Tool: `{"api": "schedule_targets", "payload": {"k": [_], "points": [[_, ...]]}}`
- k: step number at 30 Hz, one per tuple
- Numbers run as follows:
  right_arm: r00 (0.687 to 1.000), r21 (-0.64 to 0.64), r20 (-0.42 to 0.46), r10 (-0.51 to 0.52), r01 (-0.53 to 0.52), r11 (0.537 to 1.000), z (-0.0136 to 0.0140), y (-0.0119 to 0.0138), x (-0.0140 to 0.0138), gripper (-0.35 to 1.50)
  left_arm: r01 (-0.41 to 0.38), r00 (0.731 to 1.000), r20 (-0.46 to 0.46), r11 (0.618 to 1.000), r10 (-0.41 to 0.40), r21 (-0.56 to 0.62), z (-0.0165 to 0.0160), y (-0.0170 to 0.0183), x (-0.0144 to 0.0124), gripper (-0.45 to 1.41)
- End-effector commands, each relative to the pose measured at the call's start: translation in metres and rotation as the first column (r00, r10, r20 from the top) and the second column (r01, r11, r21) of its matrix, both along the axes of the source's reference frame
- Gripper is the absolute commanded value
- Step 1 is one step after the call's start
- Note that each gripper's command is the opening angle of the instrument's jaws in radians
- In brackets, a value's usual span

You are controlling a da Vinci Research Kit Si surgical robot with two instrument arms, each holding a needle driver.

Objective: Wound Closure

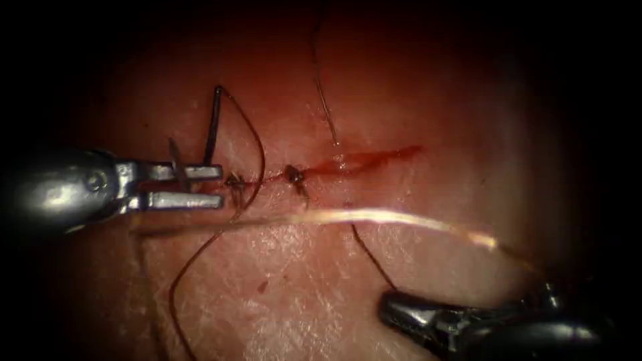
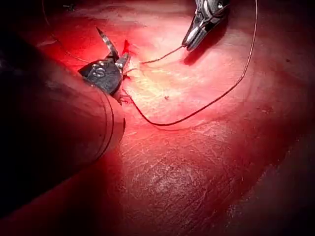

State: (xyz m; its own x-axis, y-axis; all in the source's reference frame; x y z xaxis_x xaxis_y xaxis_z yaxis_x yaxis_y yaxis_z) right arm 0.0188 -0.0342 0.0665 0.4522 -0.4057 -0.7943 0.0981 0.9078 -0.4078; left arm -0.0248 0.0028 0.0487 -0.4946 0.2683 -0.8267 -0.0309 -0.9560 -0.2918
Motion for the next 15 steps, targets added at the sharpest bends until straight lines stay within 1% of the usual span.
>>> {"api": "schedule_targets", "payload": {"k": [1, 7, 9, 15], "points": [[1.0, 0.007, -0.001, -0.007, 0.007, 1.0, 0.0001, -0.0013, 0.0007, -0.35, -0.002, 1.0, 0.003, 1.0, 0.002, 0.001, 0.0007, -0.0002, -0.0005, -0.45], [1.0, 0.009, -0.005, -0.007, 0.007, 1.0, -0.0003, -0.0013, 0.0006, -0.35, -0.004, 1.0, 0.001, 1.0, 0.004, 0.002, 0.0007, -0.0002, -0.0005, -0.45], [1.0, 0.02, 0.009, -0.018, 0.018, 1.0, -0.0002, -0.0016, 0.0004, -0.35, -0.004, 1.0, 0.001, 1.0, 0.004, 0.001, 0.0007, -0.0003, -0.0006, -0.45], [0.999, 0.049, 0.011, -0.041, 0.04, 0.998, -0.0006, -0.0024, -0.0012, -0.35, -0.004, 1.0, 0.001, 1.0, 0.004, 0.001, 0.0007, -0.0003, -0.0005, -0.45]]}}
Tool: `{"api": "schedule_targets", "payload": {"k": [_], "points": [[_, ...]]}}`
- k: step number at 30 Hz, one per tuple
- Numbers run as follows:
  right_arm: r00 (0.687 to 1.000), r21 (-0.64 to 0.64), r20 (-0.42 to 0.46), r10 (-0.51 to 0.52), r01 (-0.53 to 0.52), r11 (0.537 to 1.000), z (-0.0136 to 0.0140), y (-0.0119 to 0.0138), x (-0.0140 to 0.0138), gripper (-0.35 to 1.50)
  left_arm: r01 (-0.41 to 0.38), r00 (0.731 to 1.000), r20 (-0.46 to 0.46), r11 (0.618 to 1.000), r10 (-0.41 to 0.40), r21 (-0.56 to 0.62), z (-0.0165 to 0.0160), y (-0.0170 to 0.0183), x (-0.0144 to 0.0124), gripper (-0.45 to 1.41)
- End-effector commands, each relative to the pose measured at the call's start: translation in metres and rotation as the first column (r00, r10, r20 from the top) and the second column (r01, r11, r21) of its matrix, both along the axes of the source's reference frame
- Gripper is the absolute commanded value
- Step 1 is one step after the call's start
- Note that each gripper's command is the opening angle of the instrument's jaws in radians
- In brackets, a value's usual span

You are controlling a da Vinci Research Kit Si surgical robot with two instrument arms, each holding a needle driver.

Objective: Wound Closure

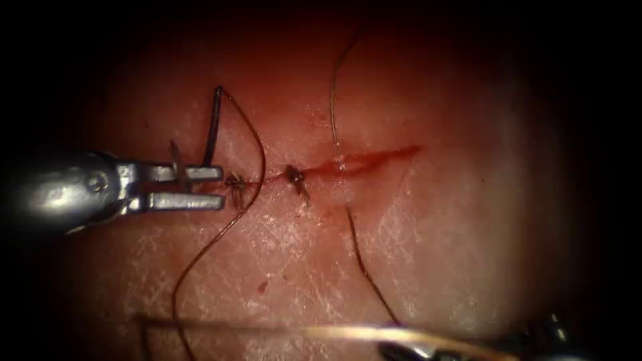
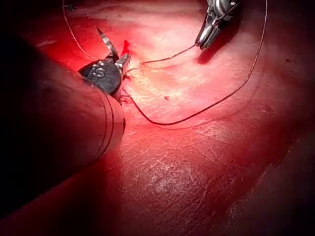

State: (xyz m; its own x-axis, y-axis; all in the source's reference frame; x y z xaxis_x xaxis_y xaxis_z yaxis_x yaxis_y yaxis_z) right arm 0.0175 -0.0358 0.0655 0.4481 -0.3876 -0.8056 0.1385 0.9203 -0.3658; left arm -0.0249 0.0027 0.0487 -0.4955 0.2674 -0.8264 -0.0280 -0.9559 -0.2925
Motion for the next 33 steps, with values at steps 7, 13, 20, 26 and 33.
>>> {"api": "schedule_targets", "payload": {"k": [7, 13, 20, 26, 33], "points": [[1.0, 0.051, 0.005, -0.014, 0.013, 0.999, 0.0001, -0.0019, -0.0014, -0.35, -0.001, 1.0, 0.001, 1.0, 0.001, 0.001, 0.0007, -0.0002, -0.0005, -0.45], [1.0, 0.067, 0.009, -0.024, 0.024, 0.997, 0.0002, -0.0027, -0.0017, -0.35, -0.001, 1.0, 0.001, 1.0, 0.001, 0.001, 0.0007, -0.0002, -0.0005, -0.45], [0.999, 0.078, 0.015, -0.045, 0.044, 0.996, 0.0002, -0.0034, -0.0018, -0.35, -0.003, 1.0, 0.003, 1.0, 0.003, 0.002, 0.0007, -0.0002, -0.0005, -0.45], [0.997, 0.087, 0.025, -0.069, 0.066, 0.994, 0.0003, -0.0038, -0.002, -0.35, -0.005, 1.0, 0.001, 1.0, 0.005, 0.003, 0.0006, -0.0003, -0.0005, -0.45], [0.999, 0.084, 0.01, -0.049, 0.048, 0.995, 0.0004, -0.0035, -0.0019, -0.35, -0.005, 1.0, 0.001, 1.0, 0.005, 0.003, 0.0006, -0.0003, -0.0005, -0.45]]}}
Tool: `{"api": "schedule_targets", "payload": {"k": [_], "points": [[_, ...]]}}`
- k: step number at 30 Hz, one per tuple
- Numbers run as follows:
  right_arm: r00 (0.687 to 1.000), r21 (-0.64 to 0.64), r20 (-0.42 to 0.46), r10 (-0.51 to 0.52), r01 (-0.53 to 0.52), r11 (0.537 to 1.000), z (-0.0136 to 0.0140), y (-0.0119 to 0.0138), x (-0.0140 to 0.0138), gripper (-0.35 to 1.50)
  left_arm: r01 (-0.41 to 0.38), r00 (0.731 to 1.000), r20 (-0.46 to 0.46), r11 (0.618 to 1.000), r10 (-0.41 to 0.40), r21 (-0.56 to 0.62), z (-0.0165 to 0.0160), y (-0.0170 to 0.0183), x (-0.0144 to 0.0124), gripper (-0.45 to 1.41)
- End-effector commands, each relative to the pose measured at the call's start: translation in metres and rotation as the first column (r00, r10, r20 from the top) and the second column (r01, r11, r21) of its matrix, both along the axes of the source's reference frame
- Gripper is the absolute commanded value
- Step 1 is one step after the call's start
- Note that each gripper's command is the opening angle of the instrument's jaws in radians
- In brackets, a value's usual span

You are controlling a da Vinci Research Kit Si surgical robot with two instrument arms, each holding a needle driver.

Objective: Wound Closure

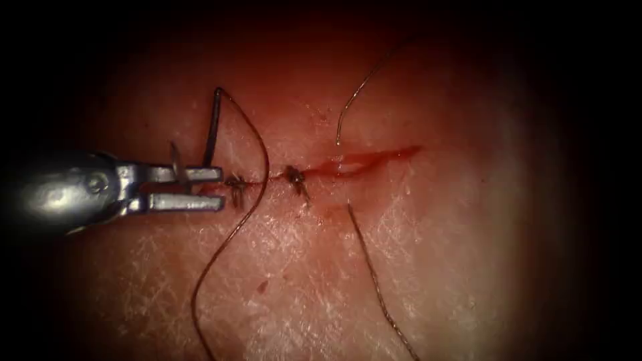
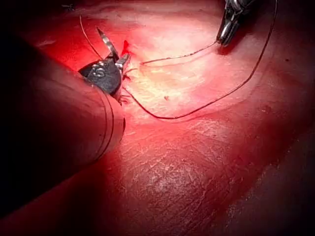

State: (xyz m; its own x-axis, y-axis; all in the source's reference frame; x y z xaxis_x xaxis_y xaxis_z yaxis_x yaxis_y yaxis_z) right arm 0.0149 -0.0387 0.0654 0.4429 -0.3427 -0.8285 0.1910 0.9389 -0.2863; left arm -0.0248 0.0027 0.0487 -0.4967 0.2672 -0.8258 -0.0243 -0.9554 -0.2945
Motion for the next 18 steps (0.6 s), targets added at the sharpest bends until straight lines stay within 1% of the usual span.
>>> {"api": "schedule_targets", "payload": {"k": [1, 6, 11, 18], "points": [[1.0, 0.0, -0.004, 0.007, -0.007, 1.0, 0.0005, -0.0005, 0.0008, -0.35, -0.001, 1.0, 0.001, 1.0, 0.001, 0.001, 0.0007, -0.0002, -0.0005, -0.45], [0.999, -0.02, -0.011, 0.053, -0.053, 0.998, 0.0007, -0.0002, 0.0017, -0.35, -0.001, 1.0, 0.001, 1.0, 0.001, 0.001, 0.0007, -0.0002, -0.0005, -0.45], [0.998, -0.021, -0.008, 0.059, -0.06, 0.998, 0.0008, -0.0001, 0.0027, -0.35, -0.001, 1.0, 0.001, 1.0, 0.001, 0.001, 0.0007, -0.0002, -0.0005, -0.45], [0.997, -0.023, -0.017, 0.071, -0.071, 0.997, 0.0008, 0.0002, 0.0029, -0.35, -0.001, 1.0, 0.001, 1.0, 0.001, 0.0, 0.0007, -0.0002, -0.0006, -0.45]]}}
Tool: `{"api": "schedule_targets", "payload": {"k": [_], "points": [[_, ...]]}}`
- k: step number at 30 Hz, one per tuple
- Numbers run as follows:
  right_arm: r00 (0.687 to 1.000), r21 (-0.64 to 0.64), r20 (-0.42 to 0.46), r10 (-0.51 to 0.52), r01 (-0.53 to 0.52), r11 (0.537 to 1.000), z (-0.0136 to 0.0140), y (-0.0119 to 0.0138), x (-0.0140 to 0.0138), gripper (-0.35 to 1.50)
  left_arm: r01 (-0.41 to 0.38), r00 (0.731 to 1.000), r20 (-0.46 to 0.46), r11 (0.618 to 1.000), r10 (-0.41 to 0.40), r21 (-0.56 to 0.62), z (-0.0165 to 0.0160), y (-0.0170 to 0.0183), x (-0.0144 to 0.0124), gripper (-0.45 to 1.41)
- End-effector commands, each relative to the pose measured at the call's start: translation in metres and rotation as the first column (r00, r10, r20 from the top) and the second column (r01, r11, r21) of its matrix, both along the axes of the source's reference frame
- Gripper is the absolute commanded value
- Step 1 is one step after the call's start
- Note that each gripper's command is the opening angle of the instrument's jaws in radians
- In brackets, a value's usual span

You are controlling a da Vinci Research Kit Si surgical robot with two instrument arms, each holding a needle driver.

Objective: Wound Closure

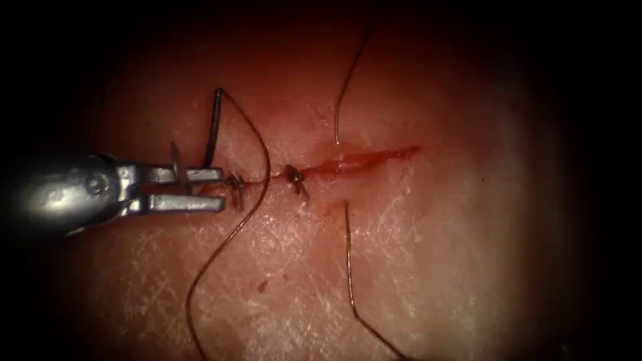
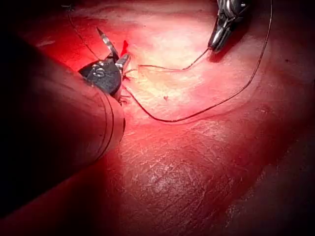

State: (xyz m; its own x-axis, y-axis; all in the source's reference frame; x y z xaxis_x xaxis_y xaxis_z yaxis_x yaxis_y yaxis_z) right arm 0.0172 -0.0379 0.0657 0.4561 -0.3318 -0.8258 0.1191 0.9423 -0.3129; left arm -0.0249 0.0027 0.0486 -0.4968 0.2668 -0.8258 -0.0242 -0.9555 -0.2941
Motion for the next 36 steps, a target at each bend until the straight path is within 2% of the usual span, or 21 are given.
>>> {"api": "schedule_targets", "payload": {"k": [1, 13, 14, 15, 16, 17, 18, 19, 23, 31, 36], "points": [[1.0, 0.003, -0.003, -0.001, 0.001, 1.0, 0.0004, -0.0007, 0.0007, -0.35, 0.0, 1.0, 0.001, 1.0, 0.0, 0.001, 0.0007, -0.0002, -0.0005, -0.45], [0.999, -0.002, -0.014, 0.033, -0.033, 0.999, 0.0, 0.0004, 0.001, -0.35, -0.001, 1.0, 0.001, 1.0, 0.001, 0.001, 0.0007, -0.0002, -0.0005, -0.45], [0.999, -0.003, -0.015, 0.036, -0.036, 0.999, 0.0, 0.0004, 0.001, -0.23, -0.001, 1.0, 0.002, 1.0, 0.001, 0.001, 0.0007, -0.0002, -0.0004, -0.45], [0.999, -0.005, -0.022, 0.041, -0.041, 0.999, -0.0001, 0.0004, 0.0009, 0.2, -0.003, 1.0, 0.003, 1.0, 0.003, 0.002, 0.0006, -0.0001, -0.0003, -0.45], [0.998, 0.006, -0.038, 0.057, -0.057, 0.998, -0.0002, 0.0004, 0.0008, 0.76, -0.004, 1.0, 0.004, 1.0, 0.004, 0.003, 0.0005, 0.0, -0.0002, -0.45], [0.996, 0.02, -0.048, 0.071, -0.07, 0.997, -0.0003, 0.0005, 0.0007, 1.03, -0.005, 1.0, 0.005, 1.0, 0.005, 0.004, 0.0005, 0.0, 0.0, -0.45], [0.994, 0.04, -0.059, 0.088, -0.086, 0.995, -0.0004, 0.0006, 0.0006, 1.21, -0.008, 1.0, 0.008, 1.0, 0.008, 0.006, 0.0003, 0.0002, 0.0003, -0.45], [0.993, 0.049, -0.065, 0.1, -0.097, 0.994, -0.0005, 0.0008, 0.0004, 1.31, -0.012, 1.0, 0.012, 1.0, 0.012, 0.009, 0.0002, 0.0003, 0.0006, -0.45], [0.991, 0.076, -0.055, 0.122, -0.117, 0.99, -0.0017, 0.0015, -0.0012, 1.43, -0.004, 1.0, -0.006, 1.0, 0.004, 0.002, -0.0009, 0.001, 0.0033, -0.45], [0.989, 0.133, -0.062, 0.131, -0.122, 0.984, -0.0035, 0.0019, -0.0036, 1.48, 0.017, 0.998, -0.053, 1.0, -0.017, -0.016, -0.0021, 0.0, 0.0106, -0.45], [0.989, 0.143, -0.067, 0.135, -0.124, 0.982, -0.0035, 0.0018, -0.0042, 1.48, 0.055, 0.996, -0.077, 0.998, -0.055, 0.0, -0.0006, -0.0006, 0.0124, -0.43]]}}
